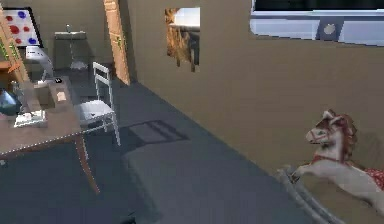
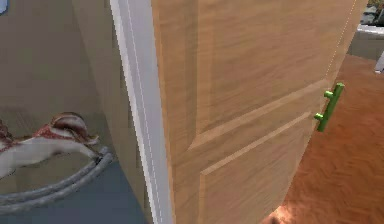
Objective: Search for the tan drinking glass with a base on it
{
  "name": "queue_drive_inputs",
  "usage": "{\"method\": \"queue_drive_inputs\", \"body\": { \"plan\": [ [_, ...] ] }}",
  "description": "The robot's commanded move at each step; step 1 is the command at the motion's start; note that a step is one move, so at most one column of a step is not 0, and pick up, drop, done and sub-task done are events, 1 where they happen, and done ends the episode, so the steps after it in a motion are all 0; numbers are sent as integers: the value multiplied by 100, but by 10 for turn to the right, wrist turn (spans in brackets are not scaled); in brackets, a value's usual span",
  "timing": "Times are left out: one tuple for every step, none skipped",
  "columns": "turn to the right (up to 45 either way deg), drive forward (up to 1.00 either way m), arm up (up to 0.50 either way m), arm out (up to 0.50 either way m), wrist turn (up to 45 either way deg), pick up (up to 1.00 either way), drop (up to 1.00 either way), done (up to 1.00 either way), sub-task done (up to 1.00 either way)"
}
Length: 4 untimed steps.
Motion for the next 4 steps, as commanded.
{"method": "queue_drive_inputs", "body": {
  "plan": [
    [30, 0, 0, 0, 0, 0, 0, 0, 0],
    [0, 95, 0, 0, 0, 0, 0, 0, 0],
    [450, 0, 0, 0, 0, 0, 0, 0, 0],
    [60, 0, 0, 0, 0, 0, 0, 0, 0]
  ]
}}
